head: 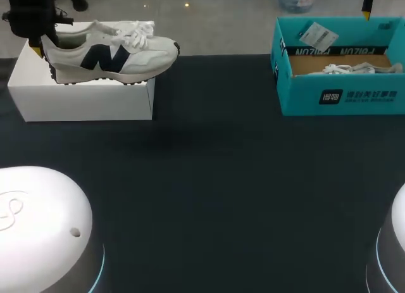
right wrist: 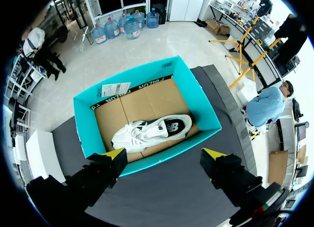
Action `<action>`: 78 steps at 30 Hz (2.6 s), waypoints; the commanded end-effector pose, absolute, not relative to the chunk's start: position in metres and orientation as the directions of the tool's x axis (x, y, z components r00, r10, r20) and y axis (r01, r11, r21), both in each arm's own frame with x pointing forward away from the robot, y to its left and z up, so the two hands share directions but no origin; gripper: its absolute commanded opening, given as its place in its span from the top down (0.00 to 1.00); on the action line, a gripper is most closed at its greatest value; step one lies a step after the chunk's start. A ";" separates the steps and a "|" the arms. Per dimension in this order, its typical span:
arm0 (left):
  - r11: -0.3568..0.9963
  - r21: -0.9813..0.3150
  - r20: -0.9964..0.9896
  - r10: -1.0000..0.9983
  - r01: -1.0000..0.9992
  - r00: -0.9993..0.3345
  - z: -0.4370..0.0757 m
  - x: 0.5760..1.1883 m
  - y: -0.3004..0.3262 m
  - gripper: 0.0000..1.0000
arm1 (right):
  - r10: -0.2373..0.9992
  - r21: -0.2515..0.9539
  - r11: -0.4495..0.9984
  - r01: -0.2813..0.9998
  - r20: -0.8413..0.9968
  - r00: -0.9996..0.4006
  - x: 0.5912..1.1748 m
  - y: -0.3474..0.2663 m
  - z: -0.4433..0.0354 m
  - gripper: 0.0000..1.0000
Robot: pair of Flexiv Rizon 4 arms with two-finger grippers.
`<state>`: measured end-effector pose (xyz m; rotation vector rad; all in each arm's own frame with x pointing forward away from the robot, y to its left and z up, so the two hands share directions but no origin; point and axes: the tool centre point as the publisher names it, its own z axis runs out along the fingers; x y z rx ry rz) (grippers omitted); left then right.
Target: Take the shoe out of the shoebox, open the shoe tongue, remove and reinsert the insole, then place the shoe into the shoebox
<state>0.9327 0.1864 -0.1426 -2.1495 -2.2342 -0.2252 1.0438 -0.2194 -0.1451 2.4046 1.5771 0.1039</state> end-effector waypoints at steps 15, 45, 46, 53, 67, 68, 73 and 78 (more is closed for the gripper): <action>0.021 0.180 0.122 0.992 0.983 -0.043 -0.143 0.929 0.188 1.00 | 0.909 0.258 -0.375 0.890 -0.083 0.407 1.044 -0.219 -0.145 0.00; 0.069 0.191 0.175 0.979 0.979 -0.103 -0.129 0.874 0.150 1.00 | 0.909 0.258 -0.375 0.890 -0.083 0.407 1.044 -0.219 -0.145 0.00; 0.066 0.189 0.172 0.980 0.980 -0.099 -0.129 0.870 0.147 1.00 | 0.909 0.258 -0.375 0.890 -0.083 0.407 1.044 -0.219 -0.145 0.00; 0.046 0.167 0.154 0.985 0.985 -0.072 -0.133 0.837 0.130 1.00 | 0.909 0.258 -0.375 0.890 -0.083 0.407 1.044 -0.219 -0.145 0.00; 0.091 0.097 0.096 0.990 0.991 -0.101 -0.148 0.774 0.111 1.00 | 0.909 0.258 -0.375 0.890 -0.083 0.407 1.044 -0.219 -0.145 0.00; 0.103 0.098 0.095 0.989 0.990 -0.112 -0.148 0.771 0.110 1.00 | 0.909 0.258 -0.375 0.890 -0.083 0.407 1.044 -0.219 -0.145 0.00; 0.107 0.069 0.094 0.989 0.992 -0.113 -0.156 0.760 0.104 1.00 | 0.909 0.258 -0.375 0.890 -0.083 0.407 1.044 -0.219 -0.145 0.00; 0.087 0.051 0.095 0.991 0.995 -0.092 -0.159 0.755 0.102 1.00 | 0.909 0.258 -0.375 0.890 -0.083 0.407 1.044 -0.219 -0.145 0.00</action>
